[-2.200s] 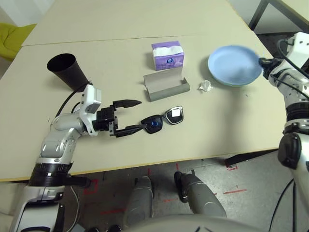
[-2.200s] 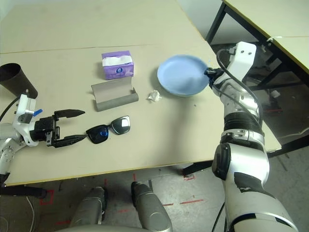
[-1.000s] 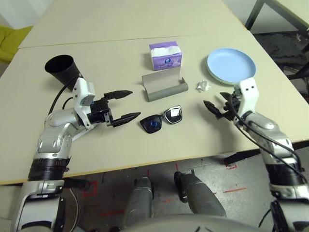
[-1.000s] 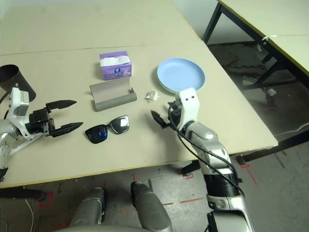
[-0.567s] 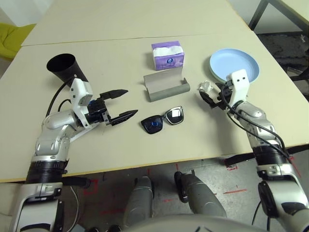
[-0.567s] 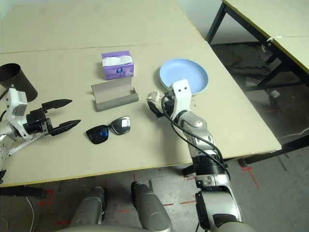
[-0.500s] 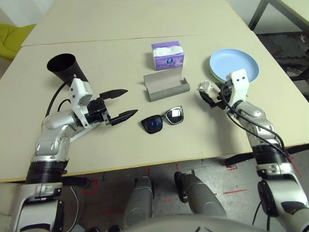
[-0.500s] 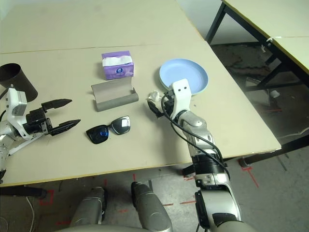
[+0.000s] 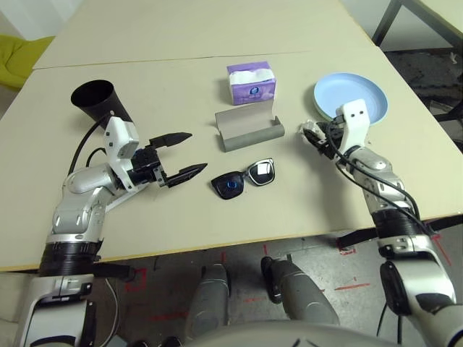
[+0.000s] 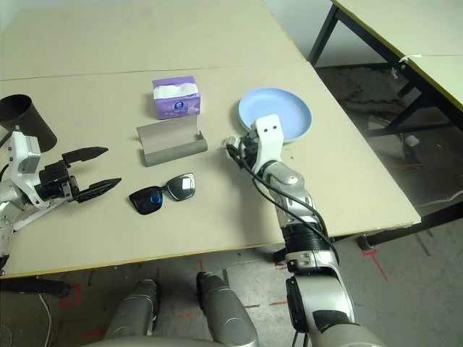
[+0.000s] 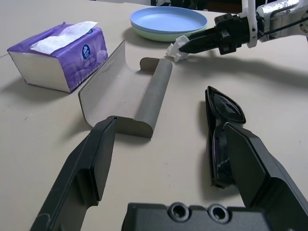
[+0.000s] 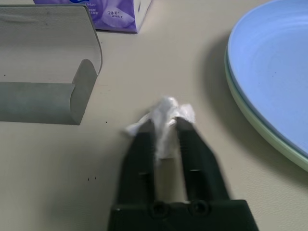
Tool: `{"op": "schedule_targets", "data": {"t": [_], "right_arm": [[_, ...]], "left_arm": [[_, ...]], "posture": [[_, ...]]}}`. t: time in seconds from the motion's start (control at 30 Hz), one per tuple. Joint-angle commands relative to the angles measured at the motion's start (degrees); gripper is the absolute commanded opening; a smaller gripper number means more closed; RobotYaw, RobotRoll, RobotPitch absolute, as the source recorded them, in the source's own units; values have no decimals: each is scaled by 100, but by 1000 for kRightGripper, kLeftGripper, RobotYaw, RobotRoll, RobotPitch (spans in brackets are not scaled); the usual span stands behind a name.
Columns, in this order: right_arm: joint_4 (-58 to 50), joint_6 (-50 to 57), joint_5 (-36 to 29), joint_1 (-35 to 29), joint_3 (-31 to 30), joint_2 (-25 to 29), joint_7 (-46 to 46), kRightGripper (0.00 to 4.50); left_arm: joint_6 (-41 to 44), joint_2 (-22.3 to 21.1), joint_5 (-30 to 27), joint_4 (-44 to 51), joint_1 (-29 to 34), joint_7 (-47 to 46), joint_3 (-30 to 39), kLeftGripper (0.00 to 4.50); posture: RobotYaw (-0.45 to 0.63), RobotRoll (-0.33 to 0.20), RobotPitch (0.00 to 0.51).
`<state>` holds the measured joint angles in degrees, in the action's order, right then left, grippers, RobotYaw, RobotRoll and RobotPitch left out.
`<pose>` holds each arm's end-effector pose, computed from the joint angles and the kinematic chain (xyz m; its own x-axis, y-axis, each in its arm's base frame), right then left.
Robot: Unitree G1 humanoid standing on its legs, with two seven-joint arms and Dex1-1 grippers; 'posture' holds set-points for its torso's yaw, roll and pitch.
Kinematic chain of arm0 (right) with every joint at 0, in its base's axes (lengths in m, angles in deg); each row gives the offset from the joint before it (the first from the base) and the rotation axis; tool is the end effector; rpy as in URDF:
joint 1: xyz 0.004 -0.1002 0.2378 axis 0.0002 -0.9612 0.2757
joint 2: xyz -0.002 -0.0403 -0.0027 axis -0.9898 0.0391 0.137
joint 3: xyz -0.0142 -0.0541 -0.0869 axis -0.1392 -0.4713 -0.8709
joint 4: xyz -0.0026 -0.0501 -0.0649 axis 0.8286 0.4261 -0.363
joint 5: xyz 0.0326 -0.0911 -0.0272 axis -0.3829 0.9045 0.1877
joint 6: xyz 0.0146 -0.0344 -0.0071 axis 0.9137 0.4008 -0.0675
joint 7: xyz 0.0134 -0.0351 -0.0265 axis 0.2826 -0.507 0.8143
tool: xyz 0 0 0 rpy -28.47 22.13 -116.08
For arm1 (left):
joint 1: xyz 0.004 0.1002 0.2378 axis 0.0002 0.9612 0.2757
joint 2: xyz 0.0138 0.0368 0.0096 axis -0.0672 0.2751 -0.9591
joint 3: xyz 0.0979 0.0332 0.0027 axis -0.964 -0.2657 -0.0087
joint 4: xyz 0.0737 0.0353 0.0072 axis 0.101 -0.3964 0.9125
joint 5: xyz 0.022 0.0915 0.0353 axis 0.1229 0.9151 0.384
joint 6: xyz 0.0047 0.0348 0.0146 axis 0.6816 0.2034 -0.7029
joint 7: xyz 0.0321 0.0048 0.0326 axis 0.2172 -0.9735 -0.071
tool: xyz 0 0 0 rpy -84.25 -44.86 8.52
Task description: Organize and tidy the items on the table.
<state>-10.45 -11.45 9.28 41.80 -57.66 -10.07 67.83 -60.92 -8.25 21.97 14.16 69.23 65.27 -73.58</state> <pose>0.3092 -0.1939 0.1208 0.9081 0.4099 -0.0851 -0.4181 0.8985 -0.1340 0.2483 0.2893 0.1520 0.5524 -0.8329 -0.0332 0.8055 0.5232 0.2782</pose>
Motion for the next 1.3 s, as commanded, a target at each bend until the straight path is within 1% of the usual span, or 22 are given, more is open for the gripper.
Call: {"op": "schedule_targets", "data": {"t": [0.03,0.2,0.37,0.43,0.53,0.67,0.73,0.8,0.83,0.87,0.93,1.07,1.1,1.13,1.17,1.23,1.3], "right_arm": [[29,-28,72,-32,-33,-6,43,15],[-217,37,-105,34,203,44,42,15],[-1144,359,-879,296,658,100,338,15],[-1384,423,-1036,407,783,209,421,15],[-1244,370,-783,517,796,479,296,15],[-302,202,-63,632,726,825,-349,15],[8,184,214,691,653,924,-586,400],[160,138,468,738,568,980,-794,943],[199,114,608,757,524,1004,-922,1365],[213,73,741,776,478,1029,-1026,1691],[193,61,863,808,457,1032,-1126,2479],[-210,370,780,841,555,997,-1112,3850],[-470,566,648,831,597,1011,-982,4337],[-853,850,424,802,612,1057,-709,4467],[-1317,1184,161,744,585,1173,-340,4467],[-2234,1886,-289,560,414,1530,450,4467],[-3100,2530,-563,367,62,2033,1159,4467]], "left_arm": [[-25,36,44,72,21,9,-24,4500],[-42,60,57,34,9,11,-33,4500],[-84,94,107,-82,-19,-1,-28,4500],[-84,98,132,-98,-22,-8,-29,4500],[-90,110,156,-103,-23,-13,-42,4500],[-89,151,174,-70,-45,-40,-83,4500],[-85,153,171,-38,-35,-49,-88,4500],[-80,154,165,-9,-10,-58,-88,4500],[-75,152,160,11,11,-65,-86,4500],[-72,150,155,29,33,-71,-83,4500],[-65,147,149,47,55,-82,-80,4500],[-52,139,139,68,84,-98,-77,4500],[-55,137,140,64,88,-96,-77,4500],[-57,133,139,48,81,-90,-75,4500],[-58,124,135,23,65,-77,-71,4500],[-59,83,118,-40,46,8,-68,4500],[-88,5,115,-138,23,193,-93,4500]], "posture": [[-86,0,194],[-94,0,195],[-97,0,194],[-97,0,194],[-106,0,192],[-106,0,190],[-99,0,192],[-99,0,192],[-96,0,194],[-95,0,196],[-95,0,196],[-97,0,200],[-100,0,200],[-100,0,200],[-100,0,200],[-122,0,201],[-127,0,202]]}}
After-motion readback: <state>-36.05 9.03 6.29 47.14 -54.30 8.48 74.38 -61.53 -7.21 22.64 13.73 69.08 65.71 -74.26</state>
